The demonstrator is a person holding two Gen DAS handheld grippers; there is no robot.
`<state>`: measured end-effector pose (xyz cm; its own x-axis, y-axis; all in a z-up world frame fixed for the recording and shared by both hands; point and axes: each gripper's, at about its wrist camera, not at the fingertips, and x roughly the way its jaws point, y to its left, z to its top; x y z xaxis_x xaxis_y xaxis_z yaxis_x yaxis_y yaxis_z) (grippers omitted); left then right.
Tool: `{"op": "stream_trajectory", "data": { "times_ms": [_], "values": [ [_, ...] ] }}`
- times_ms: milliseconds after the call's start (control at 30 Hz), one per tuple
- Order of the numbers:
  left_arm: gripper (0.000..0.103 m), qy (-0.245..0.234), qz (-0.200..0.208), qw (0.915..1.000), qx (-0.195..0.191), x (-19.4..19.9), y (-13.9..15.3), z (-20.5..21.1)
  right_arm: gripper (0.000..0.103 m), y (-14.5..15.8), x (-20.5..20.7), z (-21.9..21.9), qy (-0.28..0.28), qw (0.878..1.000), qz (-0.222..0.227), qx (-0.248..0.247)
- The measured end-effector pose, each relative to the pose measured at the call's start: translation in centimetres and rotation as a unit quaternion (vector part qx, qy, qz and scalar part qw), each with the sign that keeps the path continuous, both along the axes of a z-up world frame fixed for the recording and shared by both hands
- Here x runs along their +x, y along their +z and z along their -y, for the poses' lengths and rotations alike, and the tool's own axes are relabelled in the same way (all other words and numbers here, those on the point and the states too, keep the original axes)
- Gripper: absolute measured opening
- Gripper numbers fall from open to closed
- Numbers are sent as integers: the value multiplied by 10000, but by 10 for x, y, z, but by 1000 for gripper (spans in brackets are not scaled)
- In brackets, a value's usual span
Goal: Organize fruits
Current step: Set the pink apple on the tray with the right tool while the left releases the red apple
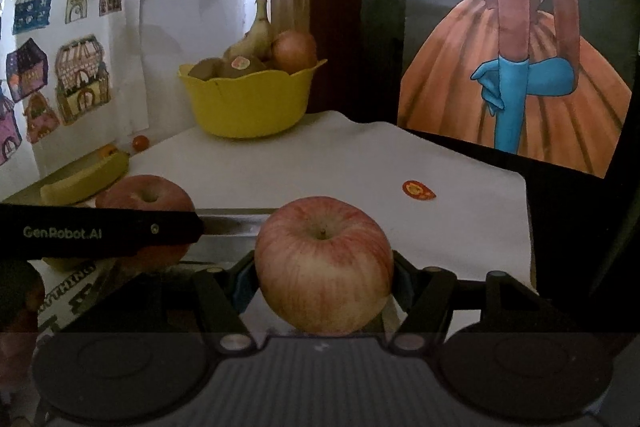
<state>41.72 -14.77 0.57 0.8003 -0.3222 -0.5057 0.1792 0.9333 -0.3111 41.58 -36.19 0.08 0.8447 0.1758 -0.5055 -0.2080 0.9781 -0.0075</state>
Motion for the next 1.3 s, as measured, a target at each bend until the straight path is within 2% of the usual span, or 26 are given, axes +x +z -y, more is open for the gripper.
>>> {"op": "stream_trajectory", "data": {
  "times_ms": [533,633,700,867,967,1100,1200,1300],
  "values": [
    [75,-69,37,9995,319,-1,-3,7,71,-6,9,-10,65,9997,-154,-168],
    [74,-8,64,9997,223,-3,0,3,71,-7,10,-10,70,9996,-228,-163],
    [78,63,106,9997,207,-6,6,1,71,-7,9,-10,65,9997,-172,-130],
    [86,136,365,9991,141,-20,25,-6,82,0,-4,-11,60,9998,1,-173],
    [95,182,541,9983,80,-33,37,-13,88,7,-18,-8,-20,9998,167,-67],
    [102,254,785,9966,53,-55,54,-23,97,18,-42,-6,-83,9991,415,53],
    [102,311,948,9950,28,-75,65,-32,102,29,-66,-8,-161,9975,687,60],
    [102,377,1136,9928,65,-99,75,-42,103,41,-95,-11,-252,9948,984,119]
  ]
}}
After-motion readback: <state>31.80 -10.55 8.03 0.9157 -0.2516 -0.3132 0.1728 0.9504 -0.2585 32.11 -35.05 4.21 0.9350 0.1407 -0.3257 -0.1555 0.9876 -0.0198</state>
